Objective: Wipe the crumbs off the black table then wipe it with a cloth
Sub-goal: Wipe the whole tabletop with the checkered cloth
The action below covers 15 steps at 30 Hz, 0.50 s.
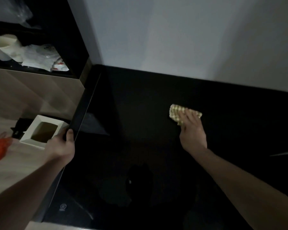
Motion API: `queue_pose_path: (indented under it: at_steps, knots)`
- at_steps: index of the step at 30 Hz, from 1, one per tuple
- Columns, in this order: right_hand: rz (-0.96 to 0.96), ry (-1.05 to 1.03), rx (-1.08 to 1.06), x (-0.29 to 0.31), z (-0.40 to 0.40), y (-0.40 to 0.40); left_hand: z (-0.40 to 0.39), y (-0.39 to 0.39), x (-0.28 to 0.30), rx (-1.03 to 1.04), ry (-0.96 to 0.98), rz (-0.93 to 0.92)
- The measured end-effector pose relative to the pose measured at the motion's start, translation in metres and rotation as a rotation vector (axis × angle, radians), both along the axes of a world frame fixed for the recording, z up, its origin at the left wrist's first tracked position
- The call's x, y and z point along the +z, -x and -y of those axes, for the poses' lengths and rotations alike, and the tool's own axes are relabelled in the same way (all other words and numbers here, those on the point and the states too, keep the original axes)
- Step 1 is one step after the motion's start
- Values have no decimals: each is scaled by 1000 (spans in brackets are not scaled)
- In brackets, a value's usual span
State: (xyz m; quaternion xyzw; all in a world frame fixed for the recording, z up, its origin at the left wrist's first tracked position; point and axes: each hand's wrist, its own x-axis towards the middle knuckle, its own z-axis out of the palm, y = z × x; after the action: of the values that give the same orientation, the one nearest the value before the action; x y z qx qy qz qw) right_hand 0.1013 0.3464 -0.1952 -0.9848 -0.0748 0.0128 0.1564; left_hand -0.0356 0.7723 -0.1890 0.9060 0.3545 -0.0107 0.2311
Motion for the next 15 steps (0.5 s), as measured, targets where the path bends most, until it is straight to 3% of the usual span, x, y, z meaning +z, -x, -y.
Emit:
queue_pose_path:
  at_steps: [9,12,15]
  knots:
    - [-73,-110,381,0,22,245,33,15,-3,-123,-82,73]
    - [-81,-202,377,4,28,252,72,27,-1,-105,-123,33]
    - [-67,-366,265,12,30,209,91,30,-4,-65,-141,5]
